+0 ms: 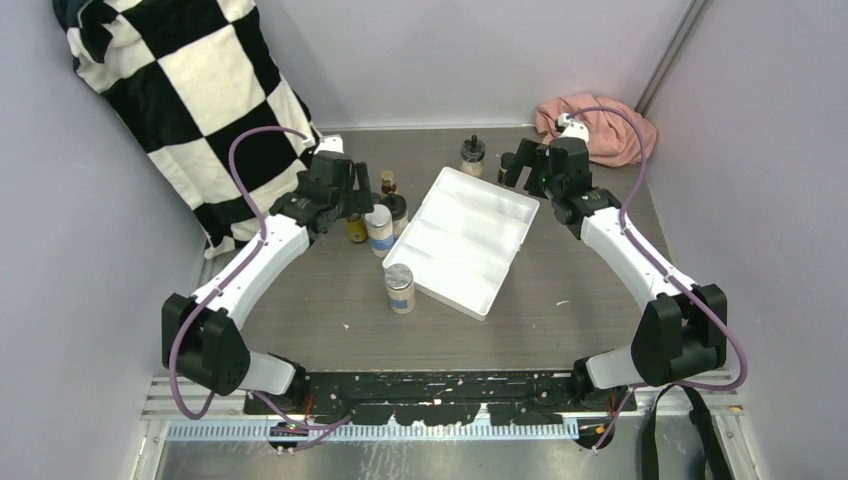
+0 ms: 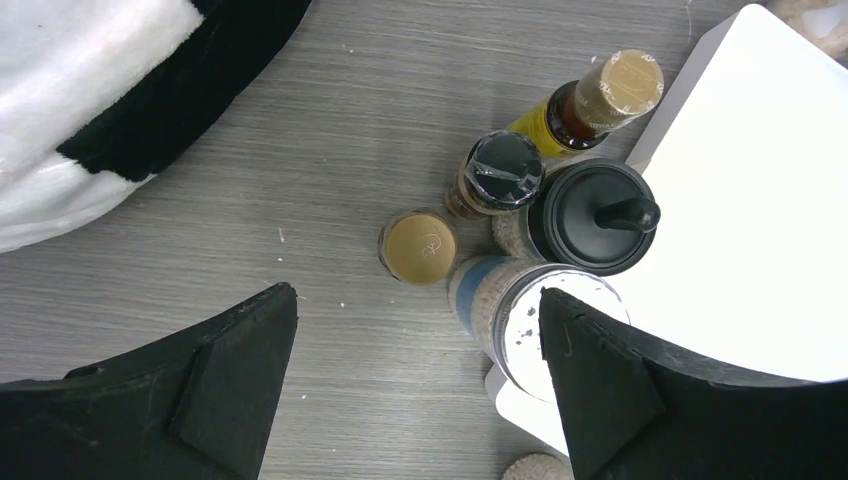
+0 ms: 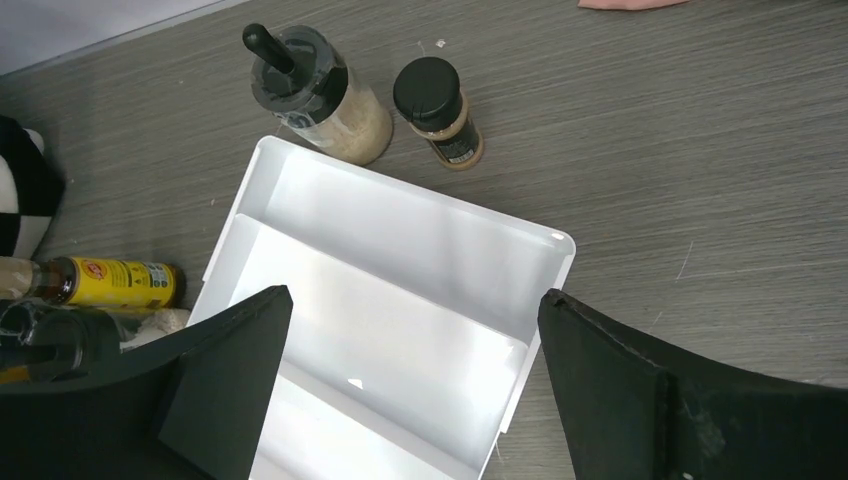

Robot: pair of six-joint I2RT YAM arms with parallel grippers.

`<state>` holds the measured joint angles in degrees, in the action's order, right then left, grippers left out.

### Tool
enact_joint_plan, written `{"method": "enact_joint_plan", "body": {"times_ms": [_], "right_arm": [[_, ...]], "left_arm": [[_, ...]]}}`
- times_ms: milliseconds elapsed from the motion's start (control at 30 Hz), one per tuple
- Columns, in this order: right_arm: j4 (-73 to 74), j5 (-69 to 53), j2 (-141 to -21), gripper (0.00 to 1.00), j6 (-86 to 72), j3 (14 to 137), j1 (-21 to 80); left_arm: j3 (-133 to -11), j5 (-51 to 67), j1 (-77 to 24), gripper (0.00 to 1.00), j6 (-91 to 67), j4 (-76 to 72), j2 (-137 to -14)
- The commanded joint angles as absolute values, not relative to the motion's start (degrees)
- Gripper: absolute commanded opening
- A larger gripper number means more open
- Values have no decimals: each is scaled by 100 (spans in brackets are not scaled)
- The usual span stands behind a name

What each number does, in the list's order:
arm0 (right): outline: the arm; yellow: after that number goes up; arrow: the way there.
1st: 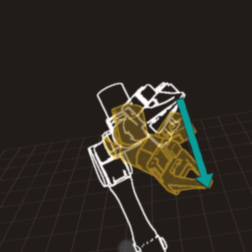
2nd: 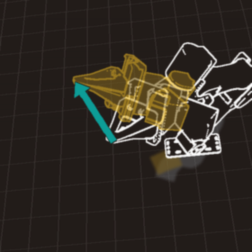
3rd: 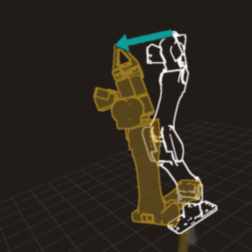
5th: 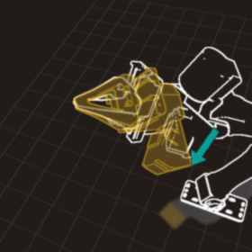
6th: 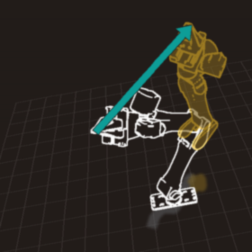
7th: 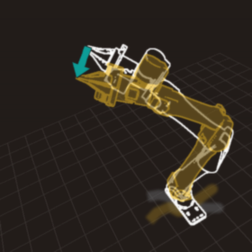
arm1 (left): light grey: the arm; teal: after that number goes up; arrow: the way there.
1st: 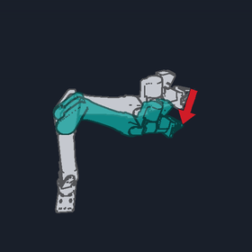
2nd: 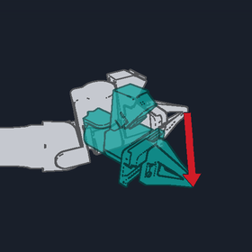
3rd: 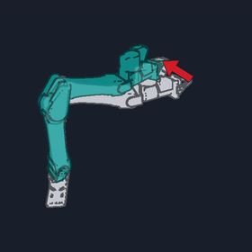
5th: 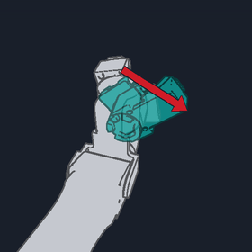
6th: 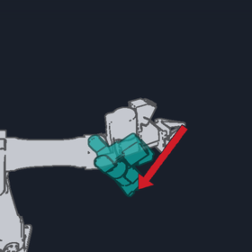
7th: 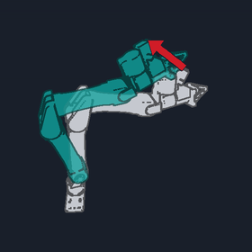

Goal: Organize the condiment bottles
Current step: Pick up the bottle from the center of the board.

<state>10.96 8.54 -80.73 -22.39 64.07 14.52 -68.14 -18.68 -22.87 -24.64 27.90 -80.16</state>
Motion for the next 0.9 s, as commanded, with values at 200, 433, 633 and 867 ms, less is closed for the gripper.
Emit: {"method": "enact_joint_plan", "body": {"times_ms": [200, 433, 633, 867], "right_arm": [[991, 977, -7694, 100, -2158, 6521, 1507], [818, 966, -7469, 100, -2145, 6319, 1510], [699, 928, -7282, 100, -2074, 6167, 1508], [631, 890, -7150, 100, -2061, 6041, 1508]], "left_arm": [[-6966, -1949, -2312, 91, -2440, 2576, -7745], [-6903, -1938, -2312, 92, -2537, 2510, -7717], [-6843, -1941, -2312, 92, -2571, 2353, -7792], [-6844, -2014, -2312, 91, -2542, 2348, -7901]]}}
